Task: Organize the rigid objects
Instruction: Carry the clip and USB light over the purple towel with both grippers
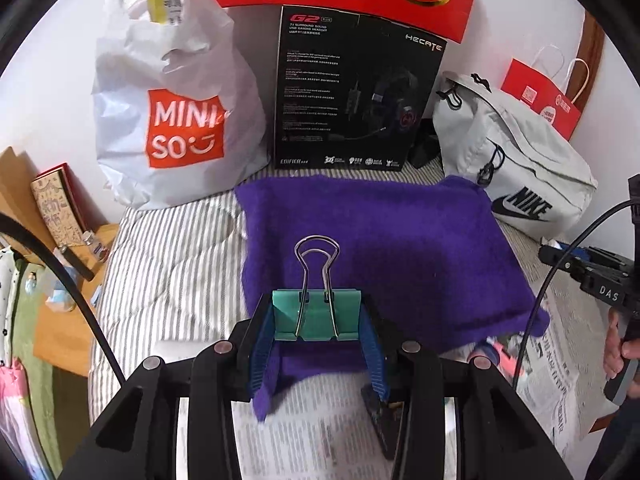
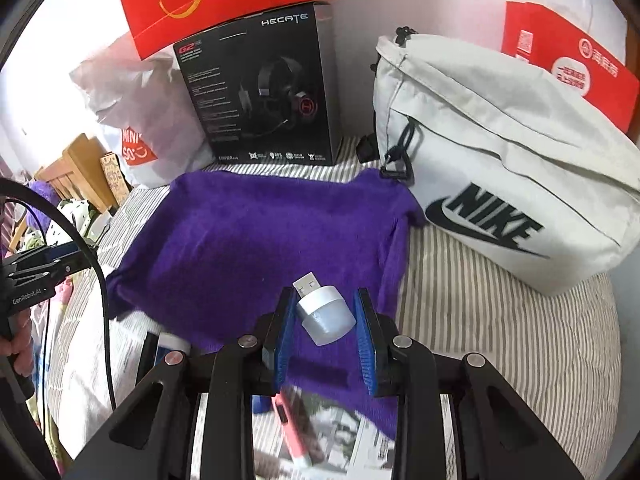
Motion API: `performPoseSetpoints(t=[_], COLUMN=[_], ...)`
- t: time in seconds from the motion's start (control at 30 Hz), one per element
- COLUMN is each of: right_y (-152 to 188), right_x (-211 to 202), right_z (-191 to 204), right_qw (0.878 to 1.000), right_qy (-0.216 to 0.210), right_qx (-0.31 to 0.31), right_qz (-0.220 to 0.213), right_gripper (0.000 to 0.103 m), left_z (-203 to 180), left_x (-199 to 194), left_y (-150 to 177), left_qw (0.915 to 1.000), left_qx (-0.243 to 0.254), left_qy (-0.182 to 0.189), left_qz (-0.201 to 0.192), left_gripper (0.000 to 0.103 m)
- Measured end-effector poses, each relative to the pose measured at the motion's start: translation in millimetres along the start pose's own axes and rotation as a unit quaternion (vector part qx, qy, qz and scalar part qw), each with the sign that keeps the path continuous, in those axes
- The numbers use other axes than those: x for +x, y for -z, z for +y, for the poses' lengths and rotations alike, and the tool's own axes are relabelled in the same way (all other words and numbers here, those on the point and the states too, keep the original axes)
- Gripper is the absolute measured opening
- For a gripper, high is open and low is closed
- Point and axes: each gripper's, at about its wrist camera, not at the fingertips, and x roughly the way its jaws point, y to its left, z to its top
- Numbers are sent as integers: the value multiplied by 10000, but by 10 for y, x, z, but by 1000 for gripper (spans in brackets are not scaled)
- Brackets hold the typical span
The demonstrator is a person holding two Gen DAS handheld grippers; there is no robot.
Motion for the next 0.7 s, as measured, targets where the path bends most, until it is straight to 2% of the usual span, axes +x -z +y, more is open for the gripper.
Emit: performPoseSetpoints(t=[0.23,0.7], right_y=[-224,-489], right_x=[349,1344], right_z=[-17,-153], right_qw=[9999,9979], right_qy=[-51,233], right_qx=[-79,-125], right_qz=[100,597], right_gripper=[29,29], left_z=[-1,33], left_x=[317,876], left_y=[-216,-298], left_qw=[9999,9987], left_qx=[38,-77], left_qy=[68,181], left_qz=[131,474], left_gripper=[39,39])
